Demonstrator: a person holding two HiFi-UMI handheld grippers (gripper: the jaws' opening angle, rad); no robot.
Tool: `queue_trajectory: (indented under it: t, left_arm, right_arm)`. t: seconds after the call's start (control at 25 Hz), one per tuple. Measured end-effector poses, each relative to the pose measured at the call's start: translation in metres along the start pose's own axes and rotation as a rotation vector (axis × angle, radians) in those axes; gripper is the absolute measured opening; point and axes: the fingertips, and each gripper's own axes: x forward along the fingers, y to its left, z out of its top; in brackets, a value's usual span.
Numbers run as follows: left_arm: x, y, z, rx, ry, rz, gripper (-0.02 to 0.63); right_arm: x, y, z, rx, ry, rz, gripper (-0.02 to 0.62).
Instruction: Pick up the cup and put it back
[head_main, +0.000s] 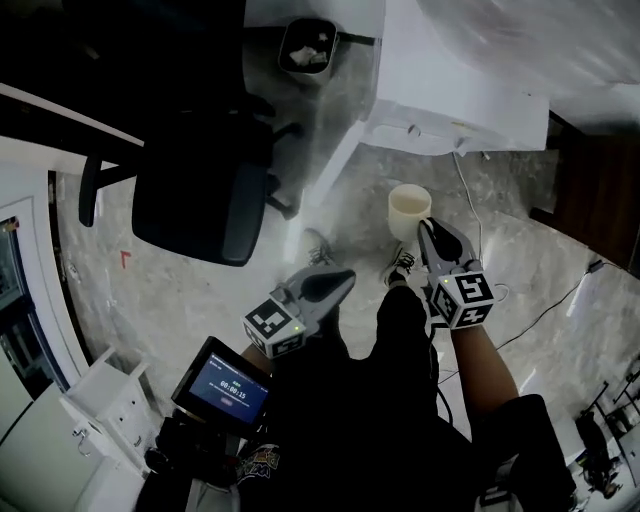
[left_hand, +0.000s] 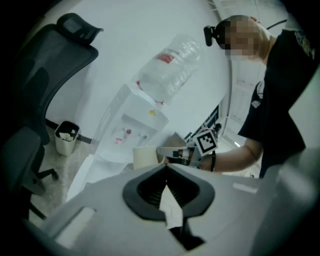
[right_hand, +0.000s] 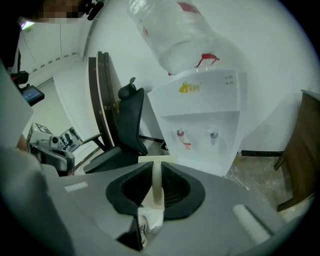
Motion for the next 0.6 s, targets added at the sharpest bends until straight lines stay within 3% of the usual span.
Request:
queue_trajectory:
  t: [0.16,0.24,0.36,0.44,0.52,0.6]
  left_arm:
    - [0.041,0.028,-0.038,-0.056,0.008,0.013,0.003]
    - [0.064,0.042,-0.058,-0.033,0.015,-0.021,0.003]
    - [0.104,0.068,-0.092,0.13,0.054,-0.085,0.003]
    - [0.135,0.091,-0.113,0.237,0.035,-0.106,0.003]
    - [0.159,0.111,-0.132,0.317,0.007,-0.132,0.003]
    - [0.176,0.132,-0.151,0.343,-0.028,-0.16,0.003]
  right_arm:
    - [0.047,-0.037,-0.049,-0.049,0.062,0.018,0.054]
    - [0.07,-0.055,-0.072,-0.044,0.081,0.013,0.054]
    - [0.111,-0.089,-0.107,0.007,0.078,-0.018,0.054]
    - [0.147,-0.116,-0.132,0.025,0.065,-0.045,0.053]
    - [0.186,-0.142,-0.155,0.03,0.051,-0.067,0.053]
    - [0.228,-0.168,-0.174,0.033,0.025,-0.089,0.053]
